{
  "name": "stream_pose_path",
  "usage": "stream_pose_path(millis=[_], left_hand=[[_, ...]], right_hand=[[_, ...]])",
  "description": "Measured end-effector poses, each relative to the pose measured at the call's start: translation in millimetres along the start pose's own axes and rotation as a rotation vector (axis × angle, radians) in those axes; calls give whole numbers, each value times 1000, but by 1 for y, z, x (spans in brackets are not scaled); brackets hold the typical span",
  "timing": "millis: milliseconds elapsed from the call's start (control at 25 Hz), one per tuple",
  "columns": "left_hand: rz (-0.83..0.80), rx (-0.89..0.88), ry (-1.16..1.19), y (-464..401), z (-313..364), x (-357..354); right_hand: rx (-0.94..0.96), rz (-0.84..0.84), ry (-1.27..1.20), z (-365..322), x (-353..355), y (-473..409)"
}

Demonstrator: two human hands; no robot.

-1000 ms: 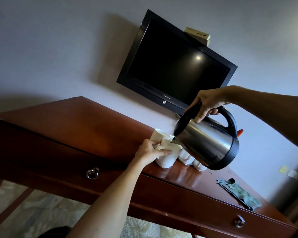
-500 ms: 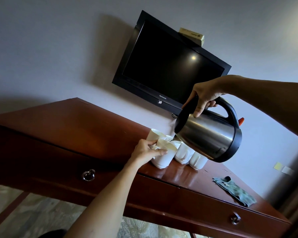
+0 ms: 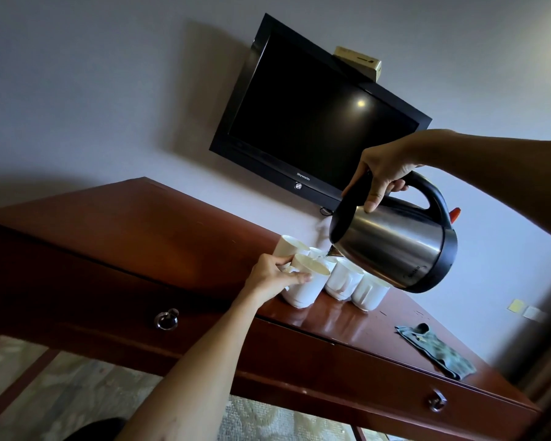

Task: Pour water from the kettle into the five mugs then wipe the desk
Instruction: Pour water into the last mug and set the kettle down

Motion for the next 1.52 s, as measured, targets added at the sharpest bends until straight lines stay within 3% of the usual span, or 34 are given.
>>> stream_pose_path(millis=[1520], left_hand=[[-13, 7, -51, 5, 4, 2]], right_hand=[[26, -3, 108, -20, -8, -2]])
Point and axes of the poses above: each hand's wrist, its own y-axis away from the middle knuckle, its own x-axis out of the back of the hand, z = x × y, the point moved 4 cm from there along -y, towards the middle knuckle, and after that the axes turned 10 degrees about -z, right-handed, at the moved point
